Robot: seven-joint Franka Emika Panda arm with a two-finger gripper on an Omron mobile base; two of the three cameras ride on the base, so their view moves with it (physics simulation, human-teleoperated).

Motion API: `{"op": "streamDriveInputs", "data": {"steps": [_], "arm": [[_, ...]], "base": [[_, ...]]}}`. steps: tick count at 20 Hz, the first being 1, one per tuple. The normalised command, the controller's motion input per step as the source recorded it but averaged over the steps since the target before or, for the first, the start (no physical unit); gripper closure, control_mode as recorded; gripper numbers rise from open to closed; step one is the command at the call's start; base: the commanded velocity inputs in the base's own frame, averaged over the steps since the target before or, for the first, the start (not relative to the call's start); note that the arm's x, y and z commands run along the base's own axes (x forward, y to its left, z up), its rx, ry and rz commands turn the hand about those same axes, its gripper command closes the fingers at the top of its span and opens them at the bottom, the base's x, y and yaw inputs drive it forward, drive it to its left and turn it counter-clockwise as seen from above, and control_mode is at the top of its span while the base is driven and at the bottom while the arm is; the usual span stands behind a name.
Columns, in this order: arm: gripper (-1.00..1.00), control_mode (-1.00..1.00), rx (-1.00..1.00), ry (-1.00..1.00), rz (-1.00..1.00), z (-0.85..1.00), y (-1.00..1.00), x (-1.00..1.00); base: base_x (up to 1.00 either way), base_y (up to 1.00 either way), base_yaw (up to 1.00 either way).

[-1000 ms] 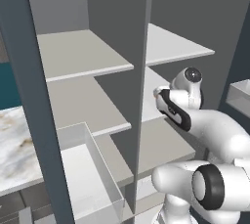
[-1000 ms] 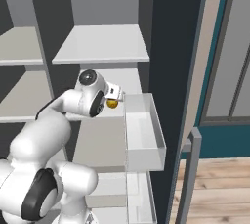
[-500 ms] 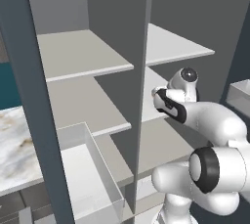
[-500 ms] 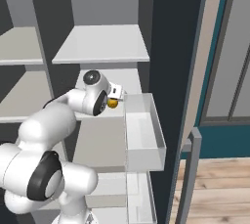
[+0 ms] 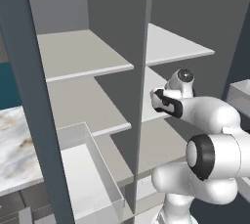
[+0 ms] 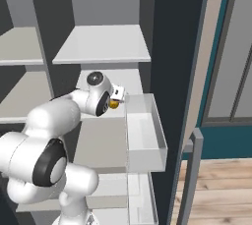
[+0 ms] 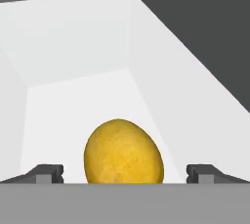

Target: Retrieve a lemon from the fridge and place it on the cutting board with the fish.

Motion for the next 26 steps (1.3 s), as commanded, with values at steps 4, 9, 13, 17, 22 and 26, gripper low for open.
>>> {"op": "streamDriveInputs", "data": {"steps": [4, 9, 13, 17, 22, 26], "arm": [[-1.00, -1.00, 0.00, 0.02, 0.00, -0.20, 0.00, 0.15], [-1.00, -1.00, 0.00, 0.01, 0.00, -0.21, 0.00, 0.16], [-1.00, -1.00, 0.00, 0.01, 0.00, -0.03, 0.00, 0.06], [-1.00, -1.00, 0.00, 0.03, 0.00, -0.02, 0.00, 0.00], [1.00, -1.00, 0.00, 0.04, 0.00, -0.04, 0.00, 0.00], [1.00, -1.00, 0.00, 0.00, 0.00, 0.00, 0.02, 0.00]], "base": [[0.00, 0.00, 0.00], [0.00, 0.00, 0.00], [0.00, 0.00, 0.00], [0.00, 0.00, 0.00], [0.00, 0.00, 0.00], [0.00, 0.00, 0.00]]}}
